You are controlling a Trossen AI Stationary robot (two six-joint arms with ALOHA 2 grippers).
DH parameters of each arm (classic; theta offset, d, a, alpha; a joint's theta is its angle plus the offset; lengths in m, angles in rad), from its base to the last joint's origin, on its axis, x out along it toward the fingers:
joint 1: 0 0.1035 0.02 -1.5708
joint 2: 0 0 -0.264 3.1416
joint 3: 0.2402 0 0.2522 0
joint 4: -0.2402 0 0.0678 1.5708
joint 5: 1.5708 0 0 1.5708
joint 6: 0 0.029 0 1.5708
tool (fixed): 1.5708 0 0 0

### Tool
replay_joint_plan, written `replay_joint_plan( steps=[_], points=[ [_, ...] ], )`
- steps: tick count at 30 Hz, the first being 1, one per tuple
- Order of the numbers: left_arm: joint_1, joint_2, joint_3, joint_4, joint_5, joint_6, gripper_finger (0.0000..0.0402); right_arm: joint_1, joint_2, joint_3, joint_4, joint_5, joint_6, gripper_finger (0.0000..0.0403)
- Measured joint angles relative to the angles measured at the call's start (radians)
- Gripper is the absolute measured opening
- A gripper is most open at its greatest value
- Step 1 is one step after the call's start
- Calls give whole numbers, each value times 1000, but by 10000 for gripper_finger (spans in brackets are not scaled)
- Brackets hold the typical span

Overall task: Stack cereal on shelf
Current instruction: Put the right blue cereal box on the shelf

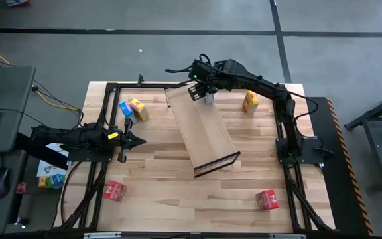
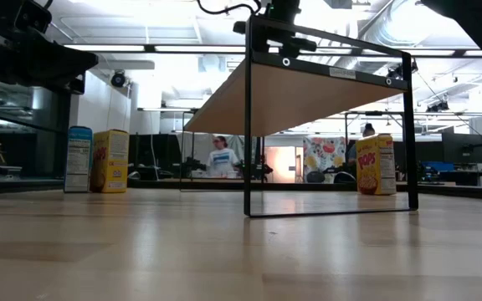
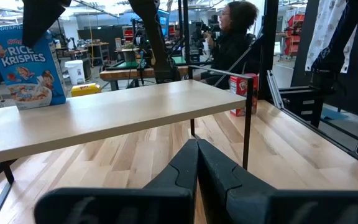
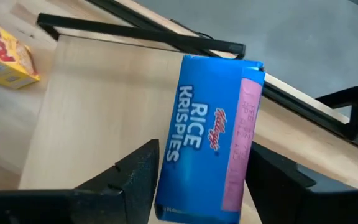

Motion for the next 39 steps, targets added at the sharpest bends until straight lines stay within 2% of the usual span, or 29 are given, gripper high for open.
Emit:
replay_joint_plan(
  steps=[5,10,21,27,33,39],
  points=[
    [0,0,0,0,0,0,0,-8,0,0,4,65,-1,216],
    [0,0,0,0,0,0,0,-21,0,0,13,57,-26,209],
    [0,0,0,0,0,0,0,-27,0,0,20,33,-27,132],
    [0,0,0,0,0,1,0,-27,0,-1,96,25,-21,99],
    [0,0,0,0,0,0,0,-27,0,-1,96,41,-13,90],
    [0,0,0,0,0,1,0,-27,-1,-1,90,24,66,90]
  ],
)
